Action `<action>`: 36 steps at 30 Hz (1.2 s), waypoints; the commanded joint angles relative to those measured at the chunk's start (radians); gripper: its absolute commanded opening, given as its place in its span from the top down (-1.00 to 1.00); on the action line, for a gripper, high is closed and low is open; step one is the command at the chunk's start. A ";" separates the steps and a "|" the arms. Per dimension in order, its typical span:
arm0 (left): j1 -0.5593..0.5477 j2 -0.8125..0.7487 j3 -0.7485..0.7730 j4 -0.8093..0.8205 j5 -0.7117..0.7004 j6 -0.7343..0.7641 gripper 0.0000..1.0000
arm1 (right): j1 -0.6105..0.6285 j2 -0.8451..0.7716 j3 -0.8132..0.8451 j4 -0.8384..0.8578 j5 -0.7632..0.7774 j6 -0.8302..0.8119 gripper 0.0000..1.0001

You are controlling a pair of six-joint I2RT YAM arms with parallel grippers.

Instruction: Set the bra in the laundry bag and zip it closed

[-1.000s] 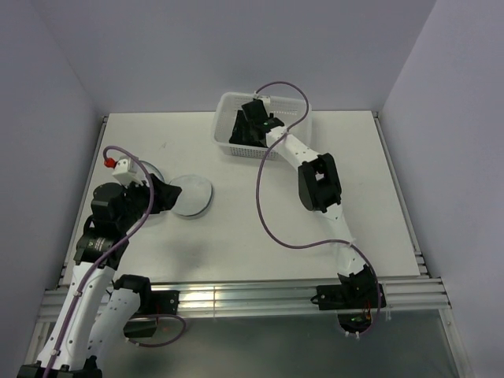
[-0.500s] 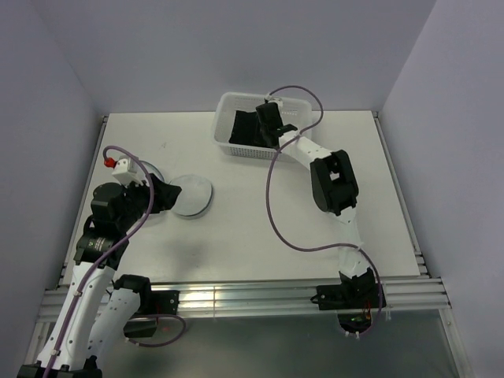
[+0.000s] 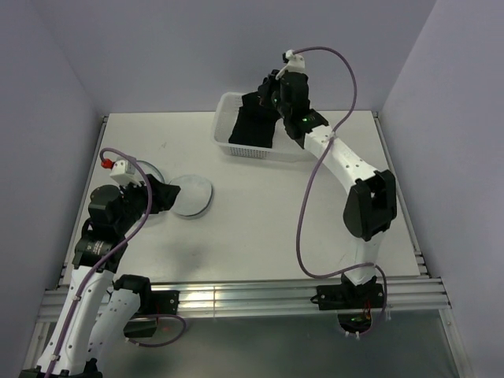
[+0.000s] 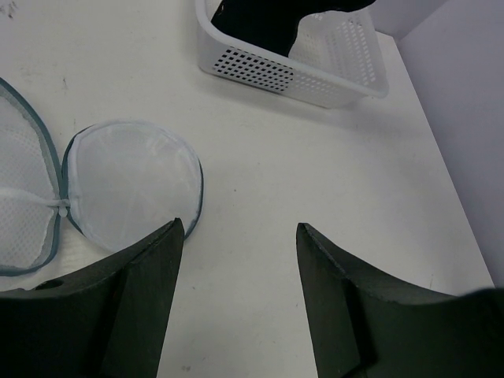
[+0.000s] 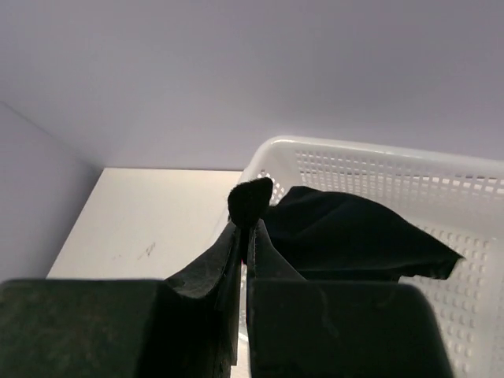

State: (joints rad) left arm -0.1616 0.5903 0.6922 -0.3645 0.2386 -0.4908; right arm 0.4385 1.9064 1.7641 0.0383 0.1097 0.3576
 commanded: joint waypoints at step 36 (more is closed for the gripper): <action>-0.004 0.012 -0.013 0.183 0.186 -0.130 -0.30 | 0.218 -1.265 -0.719 -0.216 -0.230 0.077 1.00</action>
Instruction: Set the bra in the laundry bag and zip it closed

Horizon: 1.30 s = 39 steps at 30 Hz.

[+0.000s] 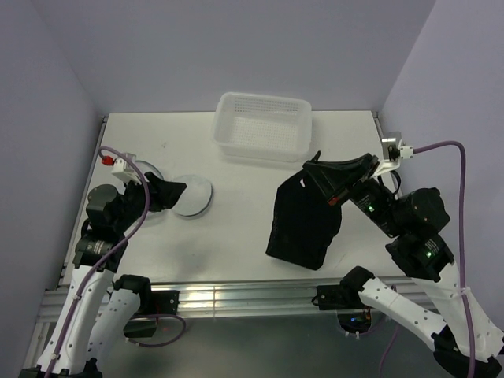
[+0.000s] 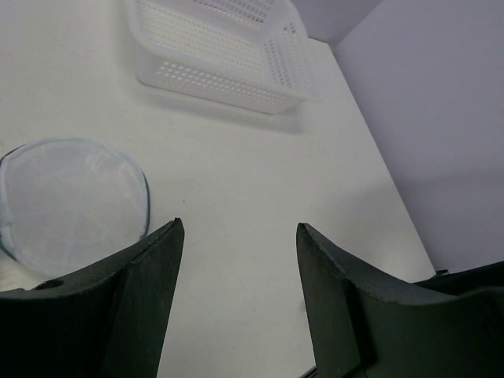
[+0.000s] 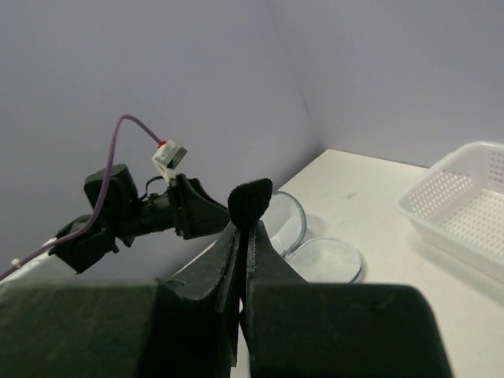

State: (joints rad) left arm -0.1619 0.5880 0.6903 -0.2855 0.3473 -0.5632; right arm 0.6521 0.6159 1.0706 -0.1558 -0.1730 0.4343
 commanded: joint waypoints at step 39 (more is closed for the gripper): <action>-0.160 0.098 -0.046 0.261 0.062 -0.142 -0.33 | 0.052 0.344 0.313 -0.079 0.032 -0.115 1.00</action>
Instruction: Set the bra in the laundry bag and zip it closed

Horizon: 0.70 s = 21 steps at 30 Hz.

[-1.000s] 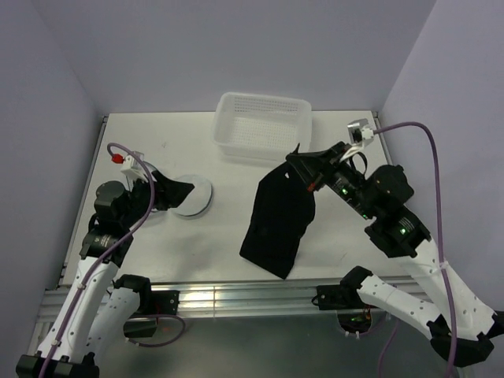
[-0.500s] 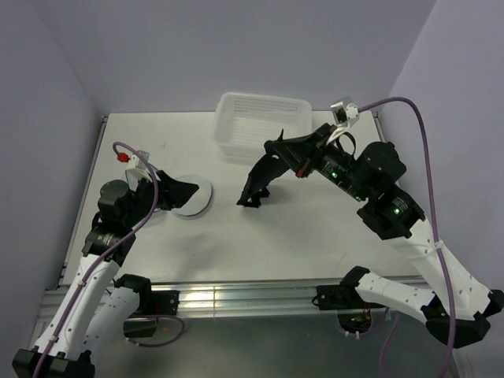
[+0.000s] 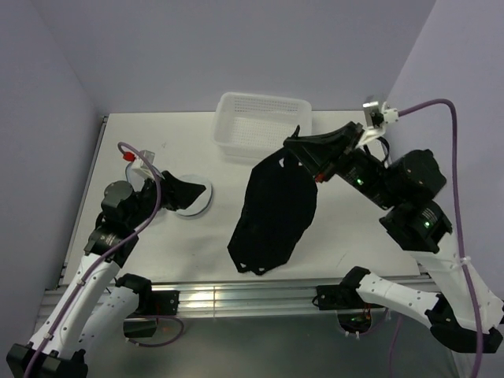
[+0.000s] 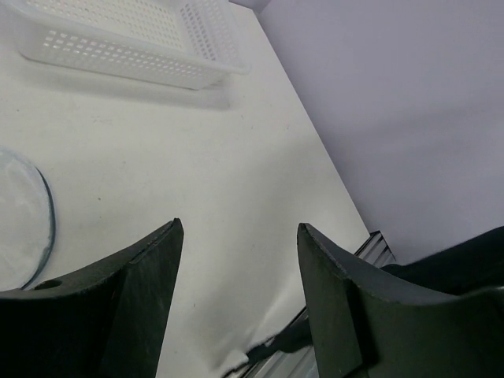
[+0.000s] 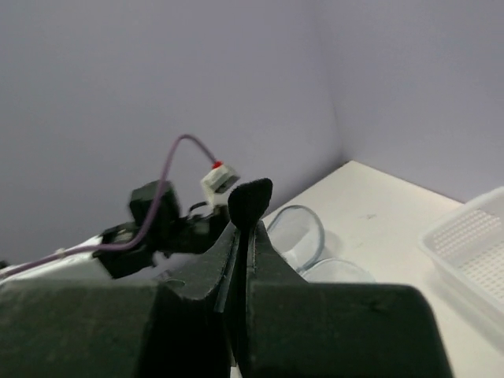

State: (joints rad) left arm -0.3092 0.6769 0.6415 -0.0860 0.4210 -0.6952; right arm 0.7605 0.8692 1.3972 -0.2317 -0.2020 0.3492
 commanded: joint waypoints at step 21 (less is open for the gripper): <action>-0.286 0.306 -0.106 0.285 -0.366 -0.078 -0.38 | -0.326 0.754 -0.116 0.174 0.079 -0.115 -0.14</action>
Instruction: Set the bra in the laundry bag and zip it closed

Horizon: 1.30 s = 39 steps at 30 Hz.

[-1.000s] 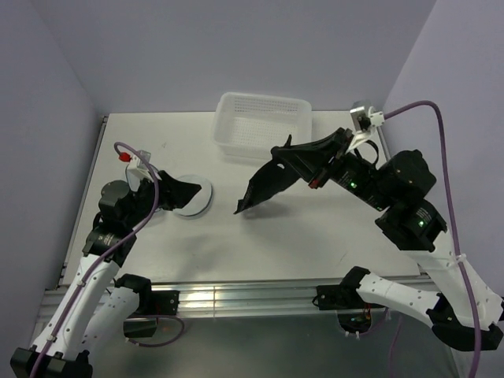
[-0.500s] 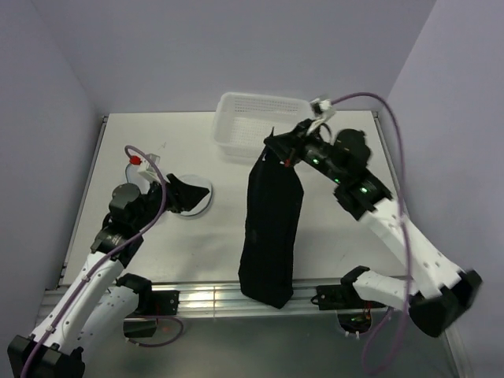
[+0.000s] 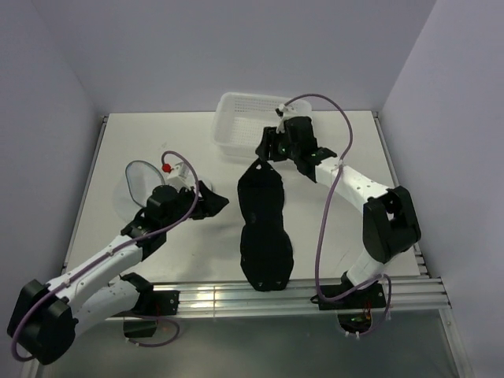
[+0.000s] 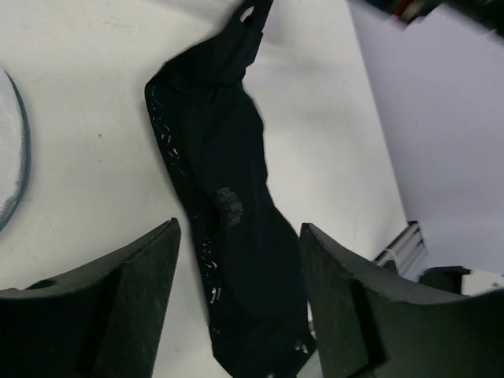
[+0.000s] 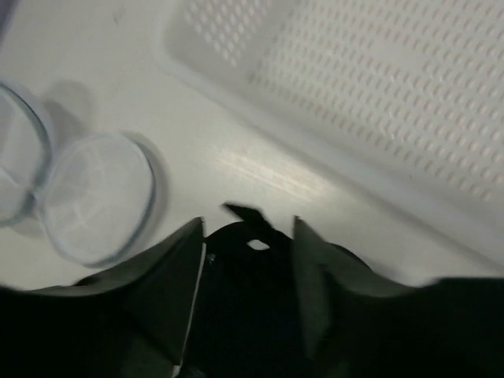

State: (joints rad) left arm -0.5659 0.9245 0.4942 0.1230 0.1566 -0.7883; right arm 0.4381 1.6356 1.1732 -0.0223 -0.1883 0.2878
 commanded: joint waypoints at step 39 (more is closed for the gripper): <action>-0.045 1.082 0.780 0.018 -0.399 0.242 -0.16 | 0.054 -0.270 -0.517 0.234 0.199 0.238 0.14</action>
State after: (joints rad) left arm -0.6056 1.9633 1.1969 0.1822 -0.2153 -0.5861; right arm 0.4938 1.4227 0.6830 0.1452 0.0097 0.5301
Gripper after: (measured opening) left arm 0.584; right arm 0.434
